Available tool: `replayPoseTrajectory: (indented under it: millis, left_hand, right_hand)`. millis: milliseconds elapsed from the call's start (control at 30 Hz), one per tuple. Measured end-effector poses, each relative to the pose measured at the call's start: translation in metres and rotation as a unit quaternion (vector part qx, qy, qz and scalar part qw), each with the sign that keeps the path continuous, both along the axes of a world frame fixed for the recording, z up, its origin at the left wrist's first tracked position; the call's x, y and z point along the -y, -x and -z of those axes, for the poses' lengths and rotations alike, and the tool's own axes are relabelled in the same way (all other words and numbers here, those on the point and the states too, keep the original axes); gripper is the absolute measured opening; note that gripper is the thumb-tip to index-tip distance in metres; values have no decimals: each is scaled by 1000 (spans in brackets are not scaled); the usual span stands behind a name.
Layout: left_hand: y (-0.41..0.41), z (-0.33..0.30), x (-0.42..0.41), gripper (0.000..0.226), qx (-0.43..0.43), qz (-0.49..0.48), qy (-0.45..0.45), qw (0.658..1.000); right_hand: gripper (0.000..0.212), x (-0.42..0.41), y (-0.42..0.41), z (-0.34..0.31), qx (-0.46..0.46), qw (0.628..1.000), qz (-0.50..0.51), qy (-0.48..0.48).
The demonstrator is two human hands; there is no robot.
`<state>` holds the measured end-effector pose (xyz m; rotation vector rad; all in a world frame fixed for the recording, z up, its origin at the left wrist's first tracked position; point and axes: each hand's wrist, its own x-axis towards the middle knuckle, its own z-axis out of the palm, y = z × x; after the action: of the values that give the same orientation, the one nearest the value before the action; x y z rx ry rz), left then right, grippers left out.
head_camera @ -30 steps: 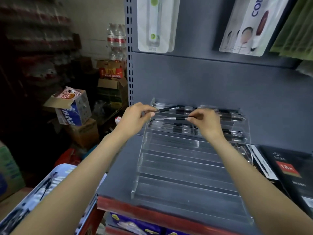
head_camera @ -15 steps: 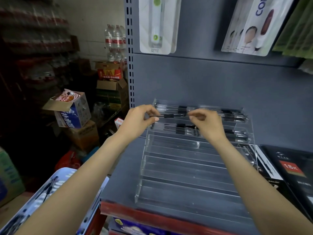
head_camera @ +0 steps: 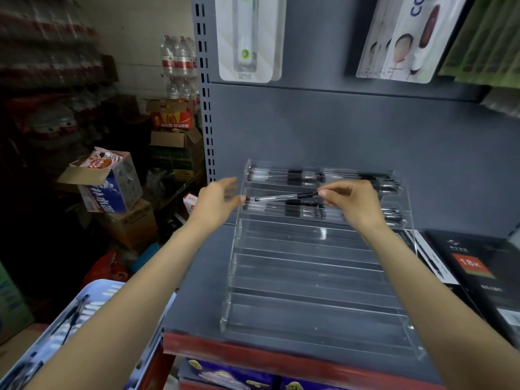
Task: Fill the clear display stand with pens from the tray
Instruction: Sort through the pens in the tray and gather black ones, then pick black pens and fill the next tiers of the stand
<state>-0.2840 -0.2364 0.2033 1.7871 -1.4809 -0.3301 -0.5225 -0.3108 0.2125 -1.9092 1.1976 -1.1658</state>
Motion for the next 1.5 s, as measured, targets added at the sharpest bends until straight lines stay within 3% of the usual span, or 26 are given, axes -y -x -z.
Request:
replayPoseTrajectory:
  millis: [100, 267, 467, 800, 967, 1200, 1500]
  left_hand:
    - [1, 2, -3, 43, -46, 15, 14, 999]
    - [-2, 5, 0, 41, -48, 6, 13, 999]
    - [-3, 9, 1, 37, -55, 1, 35, 998]
    - [-2, 13, -28, 21, -64, -73, 130, 987]
    - [-37, 25, -65, 12, -36, -64, 124, 989]
    - [-142, 68, -138, 8, -14, -109, 45, 993]
    - [-251, 167, -186, 21, -18, -73, -156, 985]
  right_hand:
    - [11, 0, -8, 0, -66, 997, 13, 24]
    - [11, 5, -20, 3, -161, 986, 7, 38]
    - [10, 11, -25, -4, -210, 978, -6, -5]
    - [7, -19, -66, -2, -122, 988, -85, 50]
    - [12, -63, -125, 4, -105, 983, -145, 42]
    - [20, -140, -243, 43, -122, 971, -207, 12]
    - [34, -189, -345, 167, -256, 933, -190, -168]
